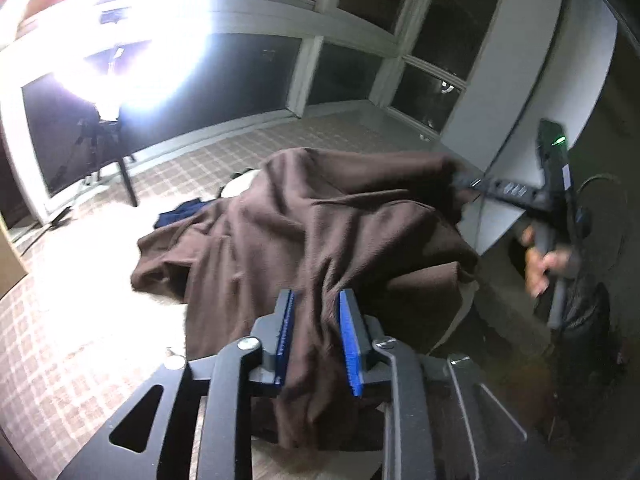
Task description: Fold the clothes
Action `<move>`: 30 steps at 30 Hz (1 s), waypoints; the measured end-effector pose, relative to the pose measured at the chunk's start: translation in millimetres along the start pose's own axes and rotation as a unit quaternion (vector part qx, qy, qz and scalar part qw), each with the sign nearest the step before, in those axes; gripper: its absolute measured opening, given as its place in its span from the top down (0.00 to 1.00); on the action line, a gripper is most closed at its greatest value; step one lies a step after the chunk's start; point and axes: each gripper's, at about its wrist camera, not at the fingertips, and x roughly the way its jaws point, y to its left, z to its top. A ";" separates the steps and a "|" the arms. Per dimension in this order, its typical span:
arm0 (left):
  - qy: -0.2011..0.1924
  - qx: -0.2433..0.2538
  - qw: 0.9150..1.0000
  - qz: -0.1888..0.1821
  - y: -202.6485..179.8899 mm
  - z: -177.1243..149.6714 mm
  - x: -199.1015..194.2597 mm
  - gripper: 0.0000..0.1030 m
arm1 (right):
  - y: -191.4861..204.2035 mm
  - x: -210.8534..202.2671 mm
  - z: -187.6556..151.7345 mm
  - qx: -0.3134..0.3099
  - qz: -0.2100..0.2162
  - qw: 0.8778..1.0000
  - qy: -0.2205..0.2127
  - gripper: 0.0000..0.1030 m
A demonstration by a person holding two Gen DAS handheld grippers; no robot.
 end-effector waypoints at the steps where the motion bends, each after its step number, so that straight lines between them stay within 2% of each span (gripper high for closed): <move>1: -0.004 -0.002 1.000 0.020 6.1 -1.4 -5.9 0.78 | 2.8 -8.8 10.2 -0.006 -0.002 1.000 -0.015 0.95; 7: -0.030 -0.037 0.996 0.078 53.2 -13.4 -44.9 0.78 | 46.6 -43.4 67.7 -0.046 0.029 0.996 -0.074 0.95; 10: -0.042 -0.056 0.993 0.099 76.7 -23.7 -69.0 0.78 | 102.0 -56.6 86.8 -0.097 0.061 0.989 -0.091 0.95; 15: -0.071 -0.088 0.985 0.131 113.9 -51.3 -121.0 0.78 | 220.0 -81.2 92.8 -0.182 0.130 0.968 -0.113 0.95; 20: -0.092 -0.127 0.974 0.162 159.4 -95.9 -181.4 0.78 | 345.4 -102.4 74.3 -0.245 0.199 0.942 -0.117 0.95; 25: -0.109 -0.174 0.958 0.198 212.0 -148.7 -246.8 0.78 | 479.7 -105.8 27.0 -0.312 0.258 0.909 -0.098 0.95; 28: -0.119 -0.201 0.947 0.219 243.6 -180.4 -286.0 0.78 | 556.2 -82.6 -9.7 -0.334 0.292 0.894 -0.064 0.95; 30: -0.114 -0.215 0.942 0.230 263.0 -198.3 -299.3 0.78 | 615.4 -47.2 -41.5 -0.354 0.309 0.883 -0.008 0.95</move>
